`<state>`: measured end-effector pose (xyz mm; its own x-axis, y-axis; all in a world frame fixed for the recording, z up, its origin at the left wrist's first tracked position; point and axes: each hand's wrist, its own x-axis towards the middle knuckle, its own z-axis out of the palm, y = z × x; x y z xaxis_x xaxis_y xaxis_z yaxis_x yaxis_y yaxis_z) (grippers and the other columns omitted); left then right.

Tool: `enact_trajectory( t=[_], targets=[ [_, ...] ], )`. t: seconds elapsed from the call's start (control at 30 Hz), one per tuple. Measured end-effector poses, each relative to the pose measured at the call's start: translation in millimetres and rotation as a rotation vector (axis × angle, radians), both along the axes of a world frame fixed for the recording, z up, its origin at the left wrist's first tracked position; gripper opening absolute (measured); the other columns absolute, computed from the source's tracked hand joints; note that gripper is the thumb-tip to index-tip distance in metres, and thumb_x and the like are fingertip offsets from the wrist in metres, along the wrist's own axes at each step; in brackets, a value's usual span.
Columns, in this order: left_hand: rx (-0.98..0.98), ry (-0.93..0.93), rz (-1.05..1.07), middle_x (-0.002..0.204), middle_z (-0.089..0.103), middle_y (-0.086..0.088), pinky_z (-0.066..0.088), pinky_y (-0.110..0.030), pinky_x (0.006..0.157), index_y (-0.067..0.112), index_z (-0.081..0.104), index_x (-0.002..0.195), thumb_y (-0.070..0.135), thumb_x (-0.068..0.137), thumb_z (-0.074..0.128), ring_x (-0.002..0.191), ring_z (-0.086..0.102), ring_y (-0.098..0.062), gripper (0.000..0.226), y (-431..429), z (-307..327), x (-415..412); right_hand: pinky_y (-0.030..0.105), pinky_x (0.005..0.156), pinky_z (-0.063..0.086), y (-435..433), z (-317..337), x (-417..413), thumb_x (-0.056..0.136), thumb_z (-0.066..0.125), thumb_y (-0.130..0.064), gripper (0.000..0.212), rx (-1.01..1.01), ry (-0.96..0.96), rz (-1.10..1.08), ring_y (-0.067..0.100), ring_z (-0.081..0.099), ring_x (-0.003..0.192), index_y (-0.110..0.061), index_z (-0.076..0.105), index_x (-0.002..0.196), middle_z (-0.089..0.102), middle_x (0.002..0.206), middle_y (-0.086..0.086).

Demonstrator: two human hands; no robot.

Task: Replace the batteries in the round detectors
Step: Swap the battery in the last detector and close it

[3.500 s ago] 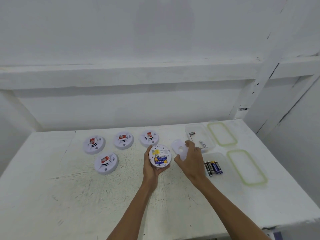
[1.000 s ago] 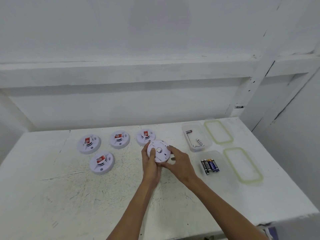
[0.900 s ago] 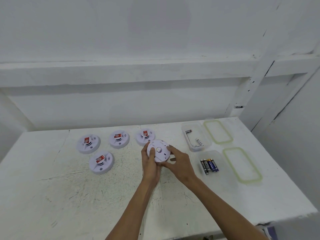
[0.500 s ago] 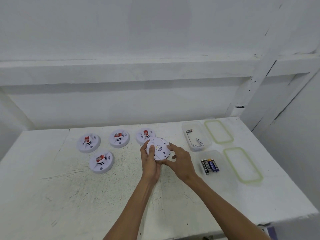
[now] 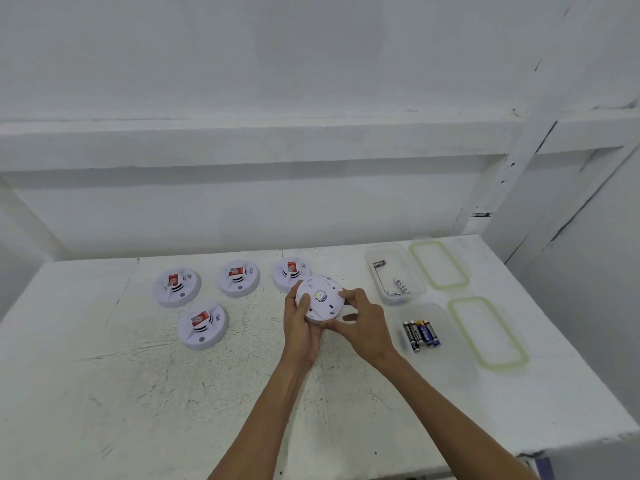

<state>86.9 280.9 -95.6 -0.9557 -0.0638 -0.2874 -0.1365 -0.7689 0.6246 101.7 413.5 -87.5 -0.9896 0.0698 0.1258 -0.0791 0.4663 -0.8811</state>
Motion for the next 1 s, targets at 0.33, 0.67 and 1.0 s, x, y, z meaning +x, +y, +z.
enact_trajectory(
  t=[0.33,0.67,1.0],
  targets=[
    [0.093,-0.069,-0.14,0.138,0.064,-0.021,0.058,-0.046,0.098,0.011,0.058,0.141,0.055,0.102,0.039,0.124,0.064,-0.035,0.062,7.2,5.7,2.5,0.021,0.063,0.054,-8.3,13.2,-3.8,0.069,0.081,-0.059,0.066,0.09,-0.061,-0.046,0.012,0.066,0.091,-0.029,0.044,0.114,0.066,0.105,-0.003],
    [0.14,-0.028,-0.187,0.12,0.074,-0.018,0.063,-0.038,0.088,0.011,0.082,0.107,0.036,0.11,0.038,0.106,0.074,-0.028,0.051,3.8,-0.3,-1.5,0.025,0.05,0.037,-24.7,19.8,-7.2,0.069,0.059,-0.077,0.068,0.596,0.099,-0.165,0.018,0.061,0.065,-0.017,0.046,0.099,0.061,0.082,-0.007],
    [0.078,-0.031,-0.18,0.12,0.074,-0.018,0.063,-0.036,0.089,0.013,0.083,0.106,0.037,0.111,0.036,0.105,0.074,-0.027,0.053,3.1,-1.2,-0.7,0.023,0.046,0.038,-27.9,10.8,-8.2,0.07,0.053,-0.076,0.069,0.646,0.141,-0.185,0.022,0.062,0.055,-0.011,0.05,0.093,0.063,0.069,-0.001]
  ],
)
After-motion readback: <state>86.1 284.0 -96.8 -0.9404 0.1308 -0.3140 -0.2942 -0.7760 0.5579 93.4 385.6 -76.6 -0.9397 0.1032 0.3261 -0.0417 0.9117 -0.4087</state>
